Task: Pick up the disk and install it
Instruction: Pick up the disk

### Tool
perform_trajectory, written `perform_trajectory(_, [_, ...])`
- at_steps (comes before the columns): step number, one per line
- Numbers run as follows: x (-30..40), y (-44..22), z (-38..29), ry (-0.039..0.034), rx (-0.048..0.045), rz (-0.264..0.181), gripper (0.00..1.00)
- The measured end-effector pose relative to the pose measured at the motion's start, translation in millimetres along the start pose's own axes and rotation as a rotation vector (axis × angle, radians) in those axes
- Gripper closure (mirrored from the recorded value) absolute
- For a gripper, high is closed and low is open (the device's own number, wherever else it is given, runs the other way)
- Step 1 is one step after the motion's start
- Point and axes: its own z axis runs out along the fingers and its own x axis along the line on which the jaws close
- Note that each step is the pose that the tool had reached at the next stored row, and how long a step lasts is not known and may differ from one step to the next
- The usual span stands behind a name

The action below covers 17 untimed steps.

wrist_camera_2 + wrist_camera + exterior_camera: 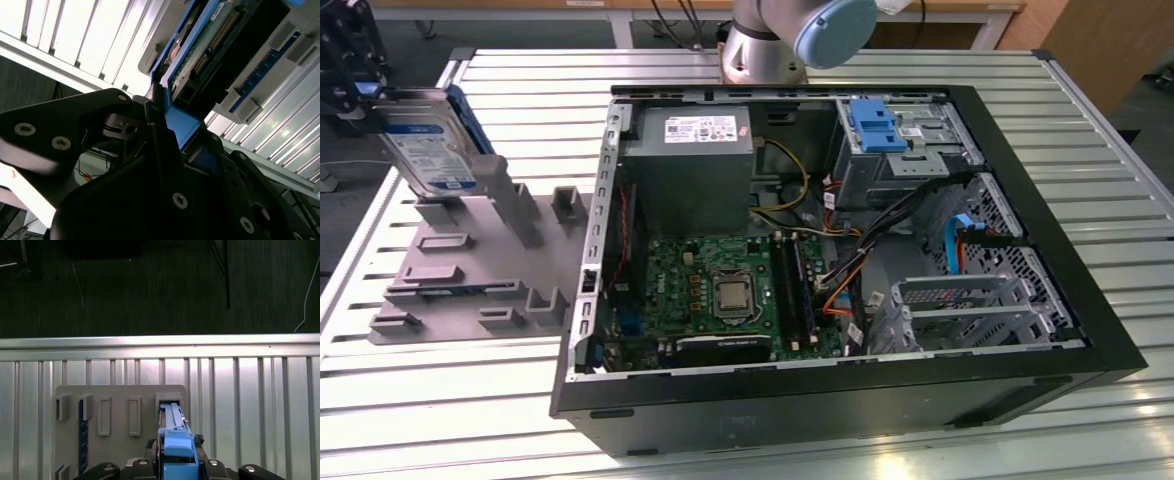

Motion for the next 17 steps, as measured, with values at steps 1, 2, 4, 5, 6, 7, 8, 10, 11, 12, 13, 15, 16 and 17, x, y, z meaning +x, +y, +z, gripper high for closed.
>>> perform_trajectory(1, [0.0,0.0,-1.0,0.0,-0.0001,0.0,0.64])
perform_trajectory(2, [0.0,0.0,-1.8,0.0,-0.0001,0.0,0.64])
perform_trajectory(4, [0.0,0.1,-3.5,0.0,0.0,0.0,0.64])
perform_trajectory(5, [0.0,0.1,-4.8,0.0,0.0,0.0,0.64])
perform_trajectory(6, [0.0,0.1,-6.5,0.0,0.0,0.0,0.64])
perform_trajectory(7, [0.0,0.1,-8.3,0.0,-0.0001,0.0,0.64])
perform_trajectory(8, [-0.1,0.2,-9.9,0.0,-0.0001,0.0,0.64])
perform_trajectory(10, [-0.1,0.2,-13.0,0.0,-0.0001,0.0,0.64])
perform_trajectory(11, [-0.1,0.2,-14.5,0.0,0.0,0.0,0.64])
perform_trajectory(12, [-0.1,0.3,-15.8,0.0,-0.0001,0.0,0.64])
perform_trajectory(13, [-0.1,0.3,-17.1,0.0,-0.0001,0.0,0.64])
perform_trajectory(15, [-0.1,0.4,-19.9,0.0,-0.0001,0.0,0.64])
perform_trajectory(16, [-0.1,0.4,-21.2,0.0,-0.0001,0.0,0.64])
perform_trajectory(17, [-0.1,0.4,-22.5,0.0,-0.0001,0.0,0.64])
